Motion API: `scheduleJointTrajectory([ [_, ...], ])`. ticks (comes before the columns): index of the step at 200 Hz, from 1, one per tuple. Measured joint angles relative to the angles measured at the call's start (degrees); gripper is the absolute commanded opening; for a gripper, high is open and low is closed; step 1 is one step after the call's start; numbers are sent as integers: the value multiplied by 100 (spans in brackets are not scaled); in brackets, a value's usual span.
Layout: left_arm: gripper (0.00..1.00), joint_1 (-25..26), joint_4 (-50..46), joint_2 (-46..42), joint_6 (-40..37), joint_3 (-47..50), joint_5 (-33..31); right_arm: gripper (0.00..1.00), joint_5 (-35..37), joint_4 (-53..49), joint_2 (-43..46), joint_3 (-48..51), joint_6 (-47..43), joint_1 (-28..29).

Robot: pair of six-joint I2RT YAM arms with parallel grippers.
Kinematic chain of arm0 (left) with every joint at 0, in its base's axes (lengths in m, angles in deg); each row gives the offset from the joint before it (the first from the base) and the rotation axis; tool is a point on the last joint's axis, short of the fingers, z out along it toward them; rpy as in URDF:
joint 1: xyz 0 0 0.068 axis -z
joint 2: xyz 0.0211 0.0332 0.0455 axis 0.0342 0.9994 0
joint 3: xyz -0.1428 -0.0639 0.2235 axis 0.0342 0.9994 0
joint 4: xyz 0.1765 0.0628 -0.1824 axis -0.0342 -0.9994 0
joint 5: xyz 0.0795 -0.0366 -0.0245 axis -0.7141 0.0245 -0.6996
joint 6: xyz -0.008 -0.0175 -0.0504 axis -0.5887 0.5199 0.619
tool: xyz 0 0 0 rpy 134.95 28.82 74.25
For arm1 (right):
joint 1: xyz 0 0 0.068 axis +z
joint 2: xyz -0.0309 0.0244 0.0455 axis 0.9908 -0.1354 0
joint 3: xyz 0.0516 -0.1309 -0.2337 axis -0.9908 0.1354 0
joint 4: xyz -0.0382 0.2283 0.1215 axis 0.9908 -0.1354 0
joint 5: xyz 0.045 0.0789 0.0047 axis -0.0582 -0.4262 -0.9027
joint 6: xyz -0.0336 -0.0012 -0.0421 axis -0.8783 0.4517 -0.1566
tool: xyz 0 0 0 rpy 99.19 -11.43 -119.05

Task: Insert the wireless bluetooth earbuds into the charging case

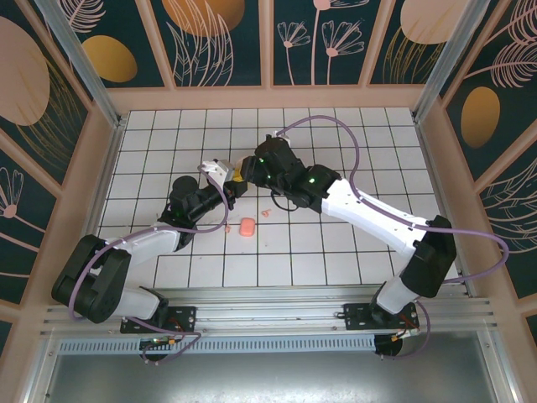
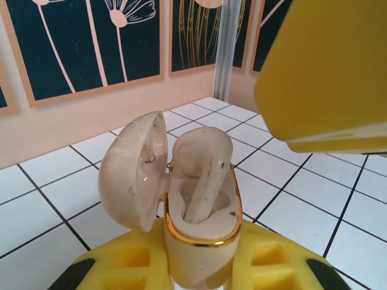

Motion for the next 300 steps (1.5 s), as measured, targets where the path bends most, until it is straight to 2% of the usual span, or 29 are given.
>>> scheduleJointTrajectory([
  [89,13,0,9,0,-2,0,35,53,-389,343,297,409,-33,-221],
  [164,13,0,83,0,-17,0,160,33,-898,527,365,483,-48,-433],
  [300,13,22,81,0,-26,0,175,20,-1482,638,35,214,-236,-496],
])
